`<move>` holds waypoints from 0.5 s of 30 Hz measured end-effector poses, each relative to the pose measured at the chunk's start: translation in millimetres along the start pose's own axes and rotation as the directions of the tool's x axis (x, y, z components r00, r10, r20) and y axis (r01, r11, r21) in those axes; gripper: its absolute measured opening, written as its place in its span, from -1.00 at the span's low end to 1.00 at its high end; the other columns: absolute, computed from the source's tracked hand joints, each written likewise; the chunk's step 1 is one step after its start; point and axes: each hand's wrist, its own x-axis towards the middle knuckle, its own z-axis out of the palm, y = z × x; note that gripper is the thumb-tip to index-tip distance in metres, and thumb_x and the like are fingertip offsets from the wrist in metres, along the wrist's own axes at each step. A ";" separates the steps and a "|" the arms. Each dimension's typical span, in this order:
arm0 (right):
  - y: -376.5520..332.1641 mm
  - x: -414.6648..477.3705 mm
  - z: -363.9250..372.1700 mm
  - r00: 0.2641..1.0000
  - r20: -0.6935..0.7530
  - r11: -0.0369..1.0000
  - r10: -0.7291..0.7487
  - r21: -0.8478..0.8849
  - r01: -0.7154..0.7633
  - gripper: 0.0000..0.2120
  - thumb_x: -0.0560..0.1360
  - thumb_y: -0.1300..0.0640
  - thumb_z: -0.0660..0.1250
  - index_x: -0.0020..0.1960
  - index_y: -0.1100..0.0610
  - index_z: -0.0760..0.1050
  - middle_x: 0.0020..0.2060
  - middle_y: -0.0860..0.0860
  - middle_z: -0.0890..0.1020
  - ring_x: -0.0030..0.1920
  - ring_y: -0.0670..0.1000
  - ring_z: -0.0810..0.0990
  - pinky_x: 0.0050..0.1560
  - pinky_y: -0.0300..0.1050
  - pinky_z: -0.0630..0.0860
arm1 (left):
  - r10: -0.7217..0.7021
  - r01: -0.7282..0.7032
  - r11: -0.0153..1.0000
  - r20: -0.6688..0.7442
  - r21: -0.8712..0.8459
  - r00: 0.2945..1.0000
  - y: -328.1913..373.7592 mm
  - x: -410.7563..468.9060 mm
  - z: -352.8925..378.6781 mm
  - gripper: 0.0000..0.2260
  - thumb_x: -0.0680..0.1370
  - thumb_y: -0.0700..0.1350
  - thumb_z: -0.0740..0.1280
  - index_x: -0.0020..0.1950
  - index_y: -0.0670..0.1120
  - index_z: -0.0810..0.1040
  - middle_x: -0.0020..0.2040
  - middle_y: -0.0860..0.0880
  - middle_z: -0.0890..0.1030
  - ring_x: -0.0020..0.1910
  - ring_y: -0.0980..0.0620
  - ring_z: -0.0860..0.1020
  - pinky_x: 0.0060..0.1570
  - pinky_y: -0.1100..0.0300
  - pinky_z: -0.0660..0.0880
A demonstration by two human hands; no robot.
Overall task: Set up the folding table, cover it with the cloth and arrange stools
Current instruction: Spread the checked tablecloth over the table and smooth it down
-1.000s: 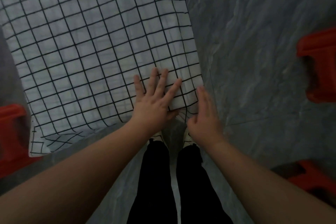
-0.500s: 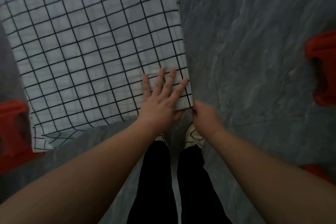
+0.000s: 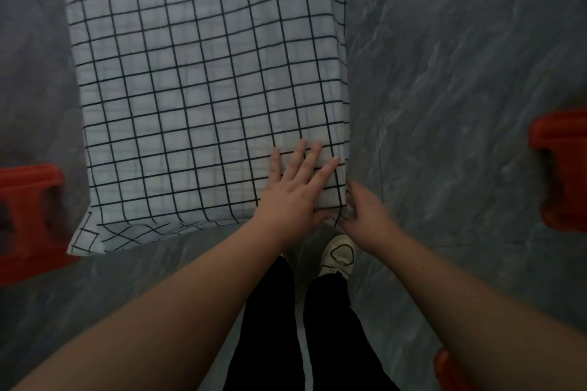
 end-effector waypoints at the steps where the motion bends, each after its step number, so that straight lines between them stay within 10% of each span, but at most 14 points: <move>1: 0.1 -1.1 -0.2 1.000 -0.020 1.000 -0.002 -0.017 0.002 -0.29 0.41 0.06 0.46 0.49 -0.02 0.26 0.37 0.02 0.46 0.37 0.04 0.45 0.36 0.12 0.44 | -0.002 0.002 1.000 -0.007 -0.013 1.000 1.4 -1.8 -0.6 -0.15 0.51 0.31 0.26 0.60 0.12 -0.19 0.63 -0.06 -0.20 0.58 -0.12 -0.29 0.47 -0.32 -0.27; 6: -29.5 -22.5 -6.4 0.994 -0.091 0.959 -0.060 -0.281 0.033 -0.14 0.53 0.13 0.36 0.62 0.02 -0.13 0.61 -0.03 -0.05 0.59 0.00 -0.08 0.56 -0.05 -0.04 | -0.106 0.109 0.986 0.028 -0.129 0.994 3.6 -17.4 -4.1 -0.19 0.57 0.22 0.26 0.59 0.15 -0.23 0.63 -0.05 -0.22 0.57 -0.08 -0.34 0.48 -0.30 -0.24; 15: -104.5 -38.2 27.9 0.957 0.071 0.762 -0.283 -0.590 0.269 -0.33 0.59 0.07 0.17 0.62 0.03 -0.04 0.61 0.02 0.01 0.60 0.04 -0.11 0.58 0.02 -0.12 | -0.375 0.380 0.896 0.069 -0.230 0.925 -46.2 -101.6 -9.4 -0.26 0.61 0.03 0.23 0.61 0.12 -0.20 0.63 -0.03 -0.21 0.59 -0.07 -0.27 0.54 -0.17 -0.19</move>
